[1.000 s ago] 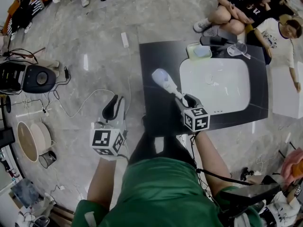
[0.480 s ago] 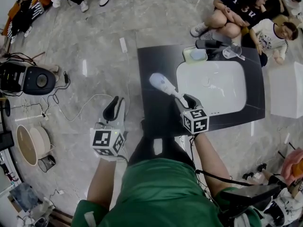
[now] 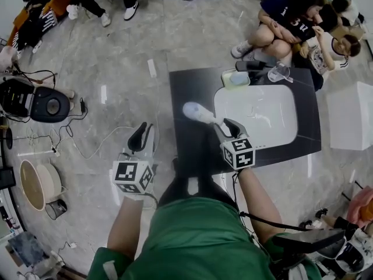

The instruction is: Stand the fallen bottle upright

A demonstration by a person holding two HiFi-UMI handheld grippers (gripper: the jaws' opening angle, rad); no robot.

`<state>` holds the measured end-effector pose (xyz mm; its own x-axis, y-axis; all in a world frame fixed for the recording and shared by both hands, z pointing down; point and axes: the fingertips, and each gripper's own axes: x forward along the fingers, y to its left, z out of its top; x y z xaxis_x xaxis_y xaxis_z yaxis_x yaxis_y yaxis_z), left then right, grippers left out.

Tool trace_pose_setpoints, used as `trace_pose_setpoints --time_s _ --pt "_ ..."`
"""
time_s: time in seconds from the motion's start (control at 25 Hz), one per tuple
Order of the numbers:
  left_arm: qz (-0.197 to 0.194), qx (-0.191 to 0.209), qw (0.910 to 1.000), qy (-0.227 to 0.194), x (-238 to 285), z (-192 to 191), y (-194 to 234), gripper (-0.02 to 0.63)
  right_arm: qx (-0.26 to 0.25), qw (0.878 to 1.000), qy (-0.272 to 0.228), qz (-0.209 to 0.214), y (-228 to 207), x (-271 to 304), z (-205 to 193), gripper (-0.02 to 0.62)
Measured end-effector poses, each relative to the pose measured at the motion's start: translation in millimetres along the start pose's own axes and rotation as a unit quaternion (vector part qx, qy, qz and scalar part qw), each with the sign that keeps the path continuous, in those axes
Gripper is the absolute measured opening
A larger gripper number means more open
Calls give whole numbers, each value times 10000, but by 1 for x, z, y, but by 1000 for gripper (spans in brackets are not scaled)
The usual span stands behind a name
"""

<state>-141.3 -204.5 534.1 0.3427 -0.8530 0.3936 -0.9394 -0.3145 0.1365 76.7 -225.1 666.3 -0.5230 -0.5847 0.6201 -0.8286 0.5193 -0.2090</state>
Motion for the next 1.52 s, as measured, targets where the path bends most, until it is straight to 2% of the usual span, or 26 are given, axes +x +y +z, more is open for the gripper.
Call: trace_pose_setpoints --time_s 0.56,0.92,1.28,1.52 --pt "140 -38 9994 -306 -18 31 10 77 -971 9951 -78 -155 20 -20 56 153" --pt "310 -114 9982 -503 -40 41 22 74 -1877 9820 78 -179 54 -9 82 153" --pt "449 -212 9970 -587 -58 44 34 71 -2510 9675 209 -226 86 6 94 153" --pt "575 -240 9958 -665 -70 47 45 66 -2713 9619 224 -239 104 10 95 156"
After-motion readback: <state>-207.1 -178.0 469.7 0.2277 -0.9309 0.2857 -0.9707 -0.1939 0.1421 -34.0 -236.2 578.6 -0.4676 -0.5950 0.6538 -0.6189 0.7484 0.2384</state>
